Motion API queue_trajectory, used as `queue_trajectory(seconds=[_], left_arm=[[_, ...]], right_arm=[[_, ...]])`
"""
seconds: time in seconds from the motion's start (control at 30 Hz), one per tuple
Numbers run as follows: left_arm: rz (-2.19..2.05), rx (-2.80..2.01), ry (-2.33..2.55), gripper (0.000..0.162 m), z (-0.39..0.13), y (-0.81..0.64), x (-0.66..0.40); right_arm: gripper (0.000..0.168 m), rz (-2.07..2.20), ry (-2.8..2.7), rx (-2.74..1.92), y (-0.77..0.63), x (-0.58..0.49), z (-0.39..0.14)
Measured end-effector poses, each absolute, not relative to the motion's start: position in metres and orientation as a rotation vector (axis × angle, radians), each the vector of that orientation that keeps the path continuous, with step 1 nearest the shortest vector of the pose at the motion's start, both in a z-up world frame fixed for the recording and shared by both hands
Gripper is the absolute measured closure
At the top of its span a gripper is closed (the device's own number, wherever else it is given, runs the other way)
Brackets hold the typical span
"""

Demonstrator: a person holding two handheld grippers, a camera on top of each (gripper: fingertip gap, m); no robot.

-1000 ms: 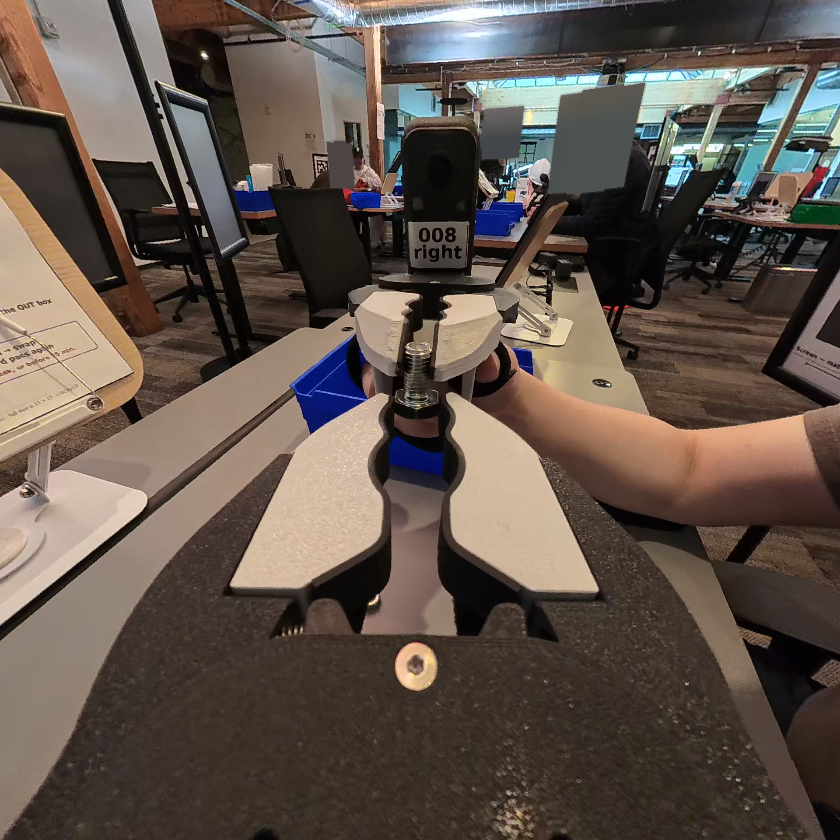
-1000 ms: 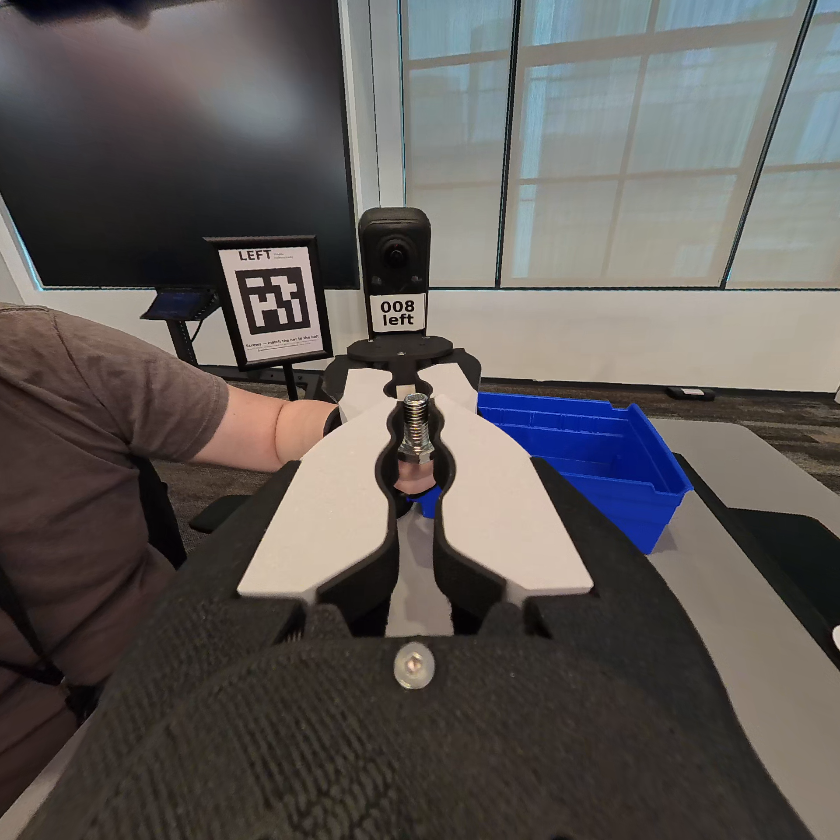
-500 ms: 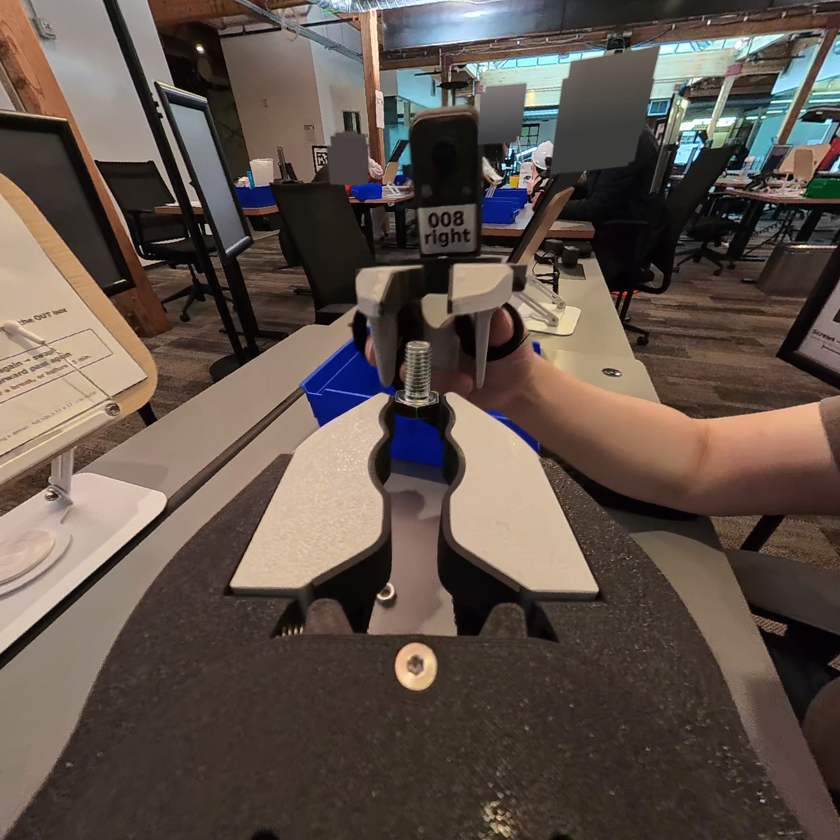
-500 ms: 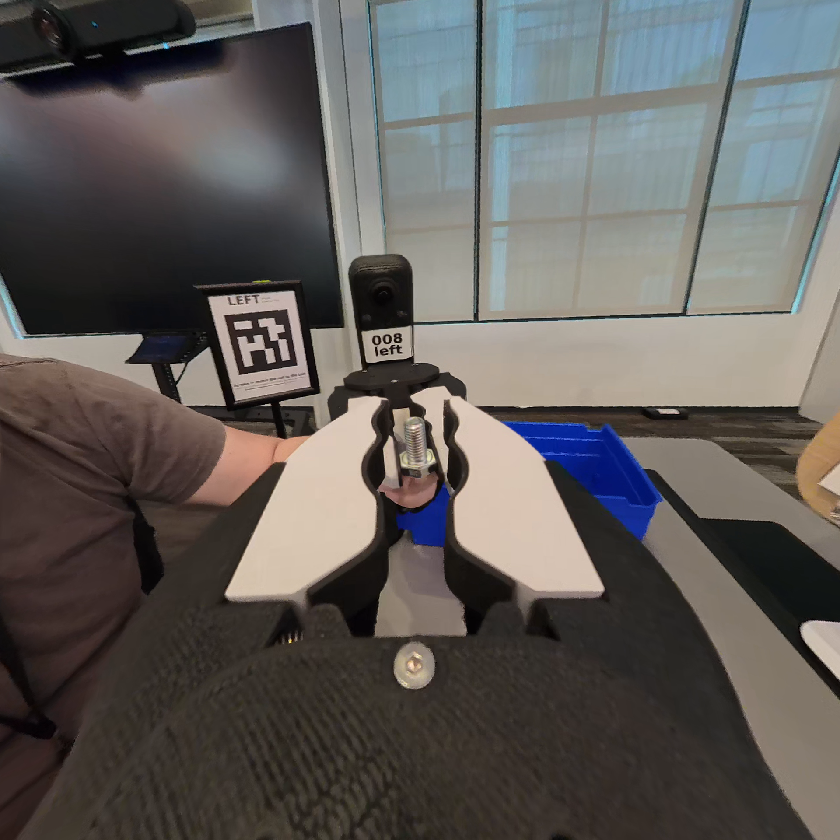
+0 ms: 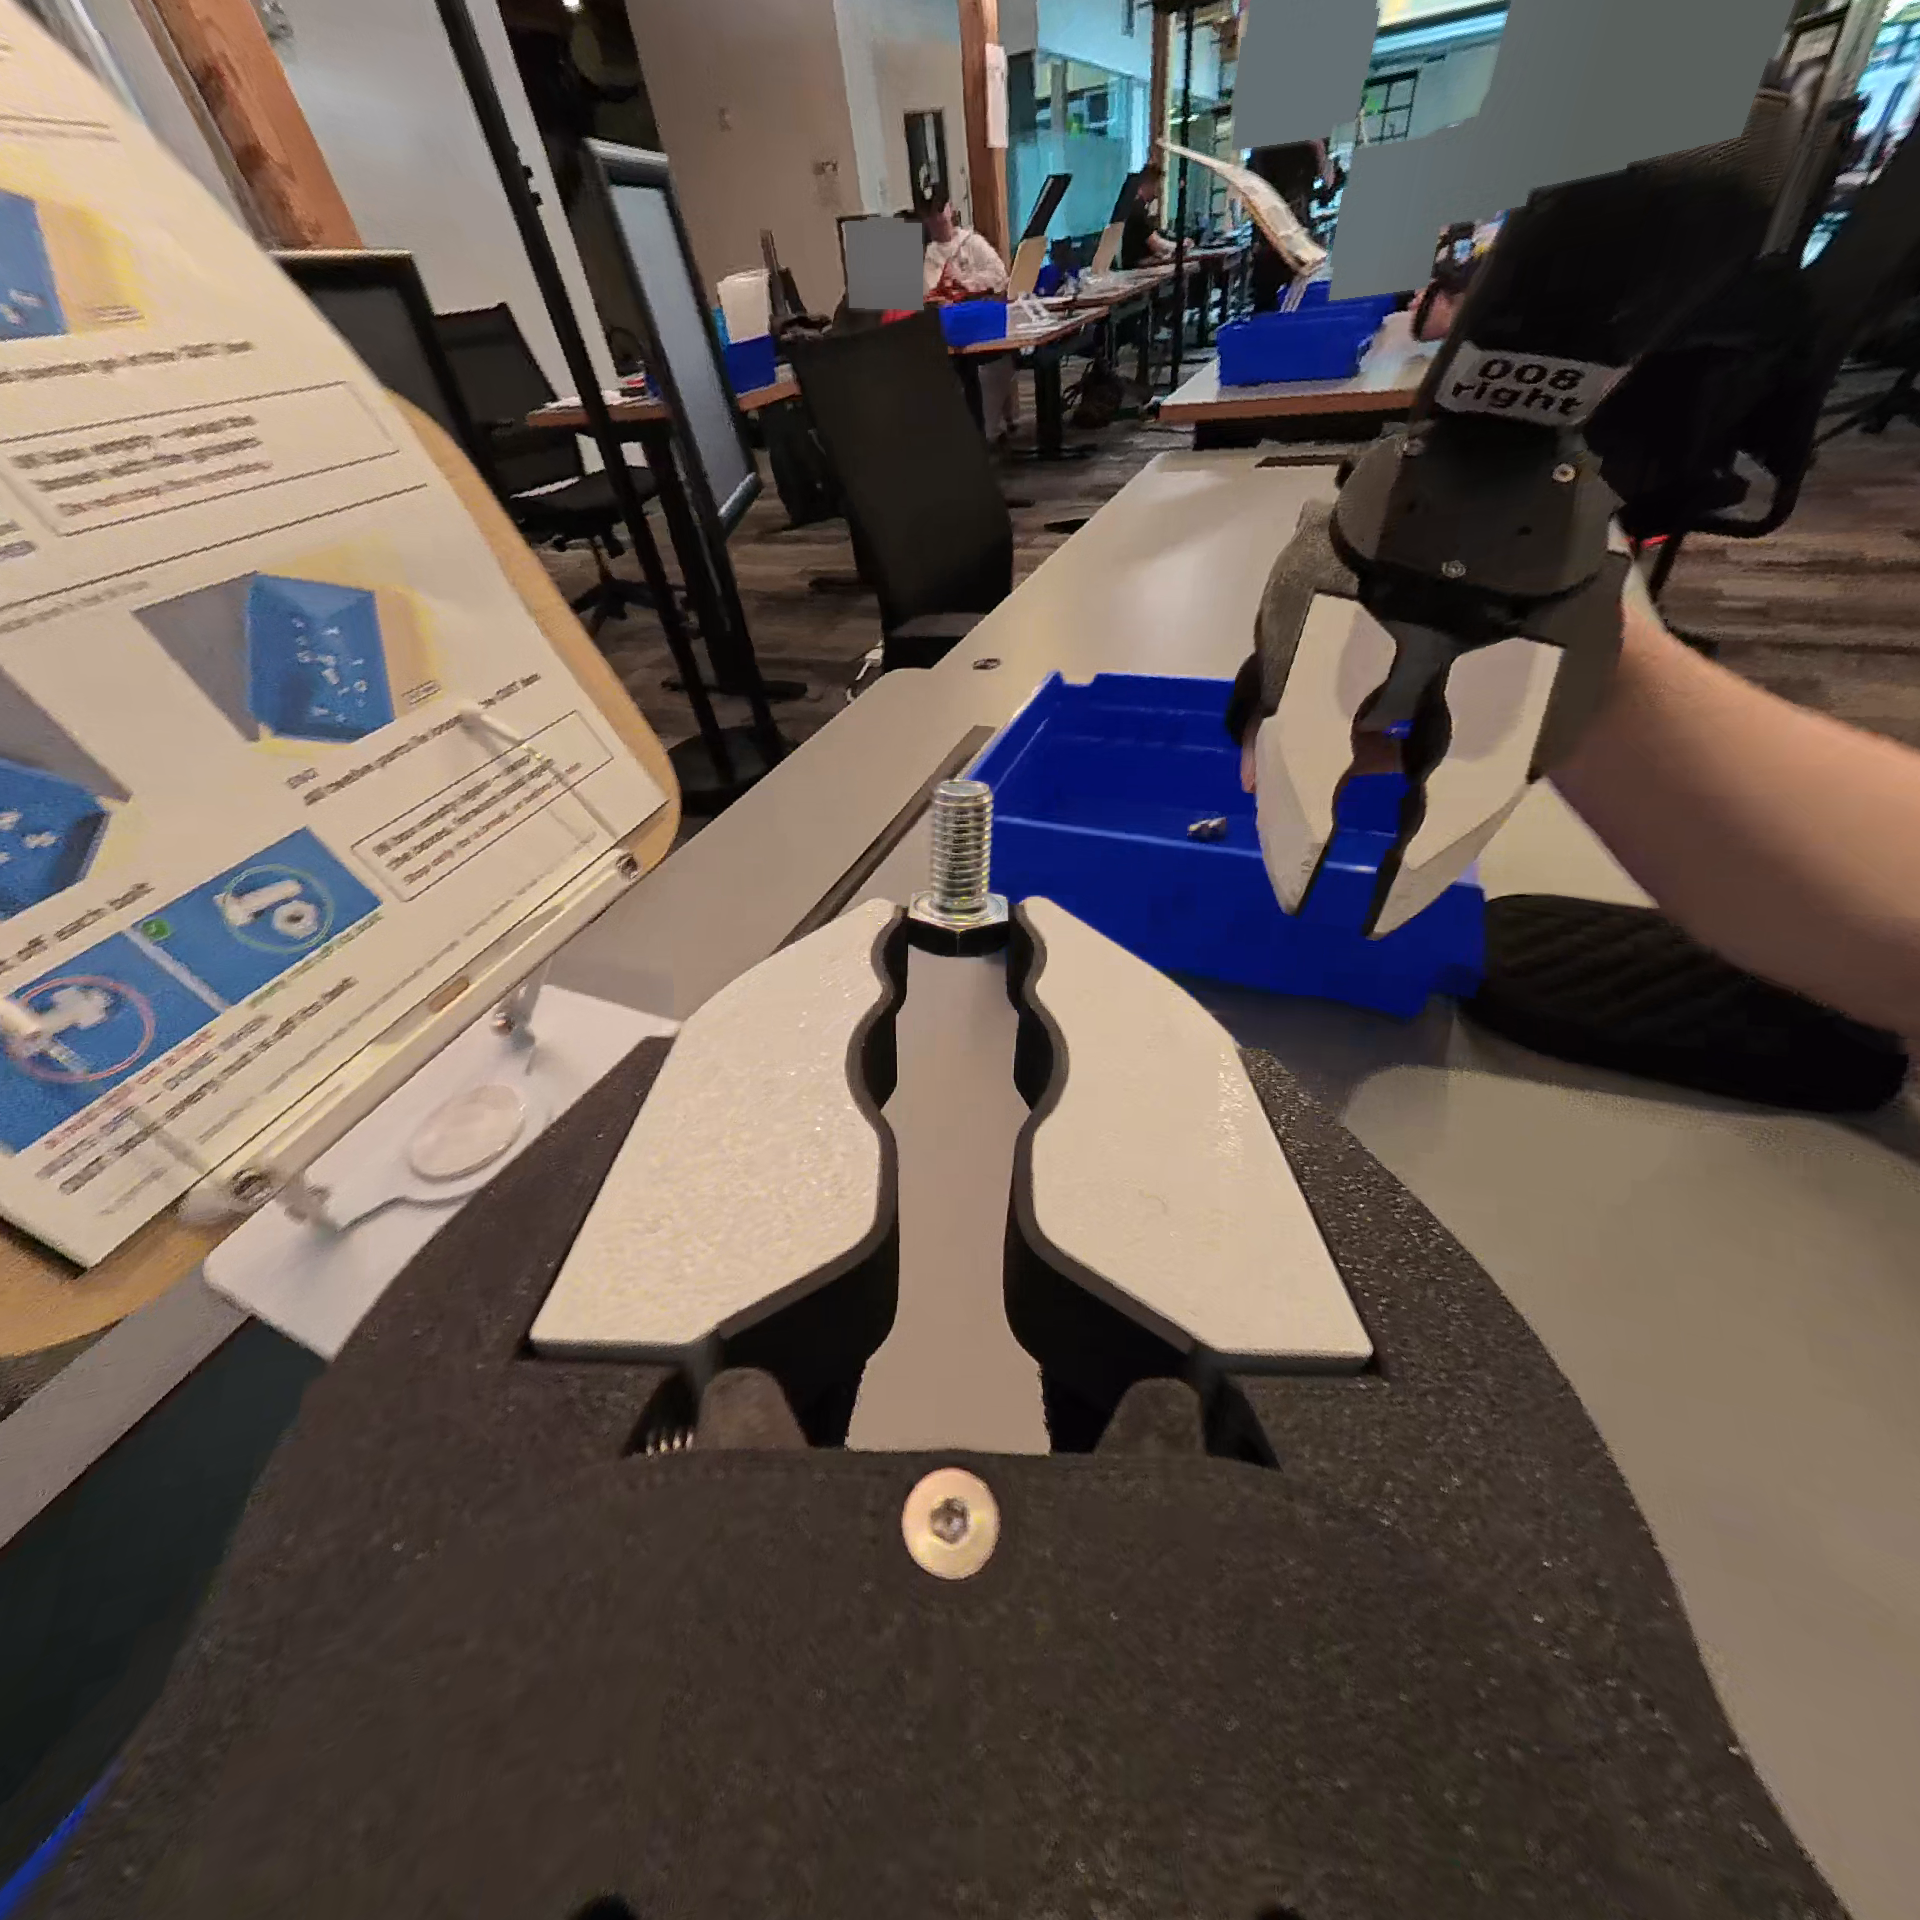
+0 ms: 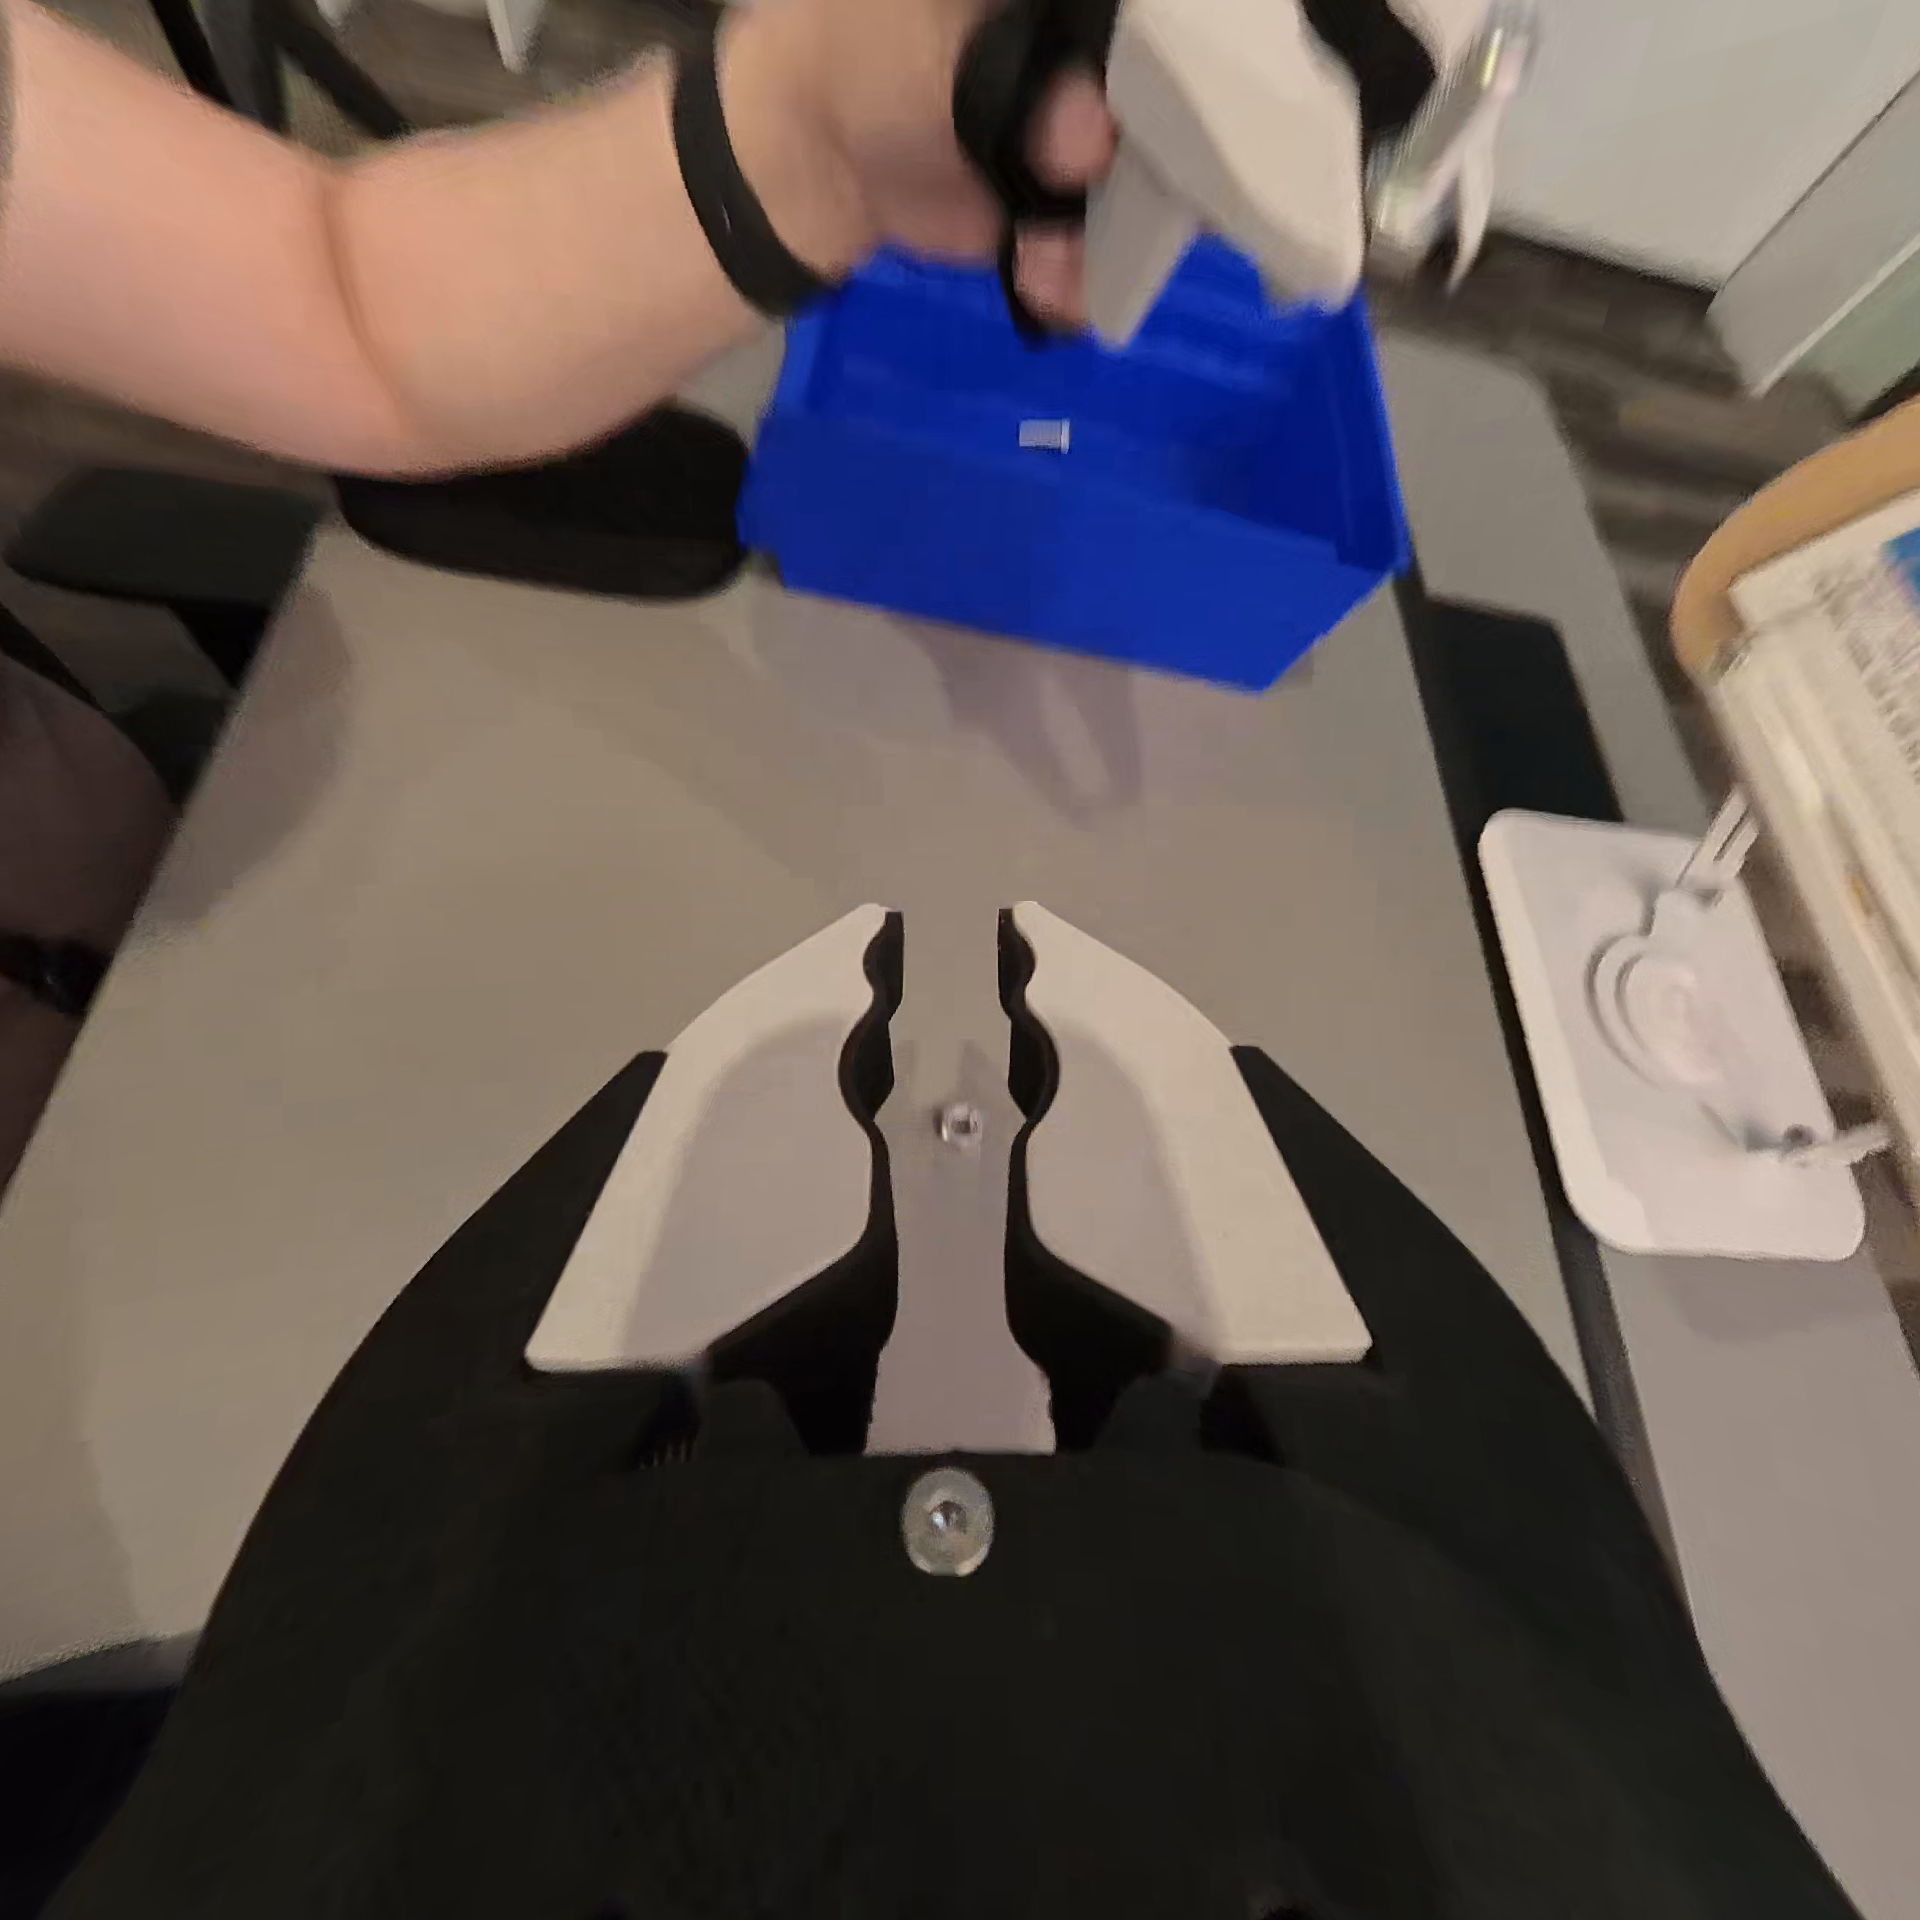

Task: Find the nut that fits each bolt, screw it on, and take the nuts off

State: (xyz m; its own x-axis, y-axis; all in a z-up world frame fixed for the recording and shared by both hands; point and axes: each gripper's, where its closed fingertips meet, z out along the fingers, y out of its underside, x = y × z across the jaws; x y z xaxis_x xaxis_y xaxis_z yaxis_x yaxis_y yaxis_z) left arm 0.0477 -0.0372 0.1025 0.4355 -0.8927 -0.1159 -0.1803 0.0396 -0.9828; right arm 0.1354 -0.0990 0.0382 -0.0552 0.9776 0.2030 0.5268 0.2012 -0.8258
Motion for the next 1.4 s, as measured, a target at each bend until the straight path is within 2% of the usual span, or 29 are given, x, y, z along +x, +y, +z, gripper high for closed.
queue_trajectory(seconds=[0.17, 0.43, 0.7, 1.4], left_arm=[[-0.751, -1.449, 0.984, 0.144, 0.102, -0.038, 0.024], [-0.746, -1.407, 0.949, 0.144, 0.117, -0.044, -0.004], [-0.768, -1.358, 0.95, 0.144, 0.127, -0.052, -0.004], [-0.817, -1.335, 0.967, 0.144, 0.131, -0.058, -0.003]], right_arm=[[0.151, 0.495, -1.907, -1.738, -0.077, 0.137, -0.034], [0.149, 0.149, -2.252, -1.885, -0.066, 0.139, -0.122], [0.144, 0.098, -2.239, -1.983, -0.06, 0.135, -0.138], [0.149, 0.004, -2.312, -2.015, -0.059, 0.135, -0.156]])
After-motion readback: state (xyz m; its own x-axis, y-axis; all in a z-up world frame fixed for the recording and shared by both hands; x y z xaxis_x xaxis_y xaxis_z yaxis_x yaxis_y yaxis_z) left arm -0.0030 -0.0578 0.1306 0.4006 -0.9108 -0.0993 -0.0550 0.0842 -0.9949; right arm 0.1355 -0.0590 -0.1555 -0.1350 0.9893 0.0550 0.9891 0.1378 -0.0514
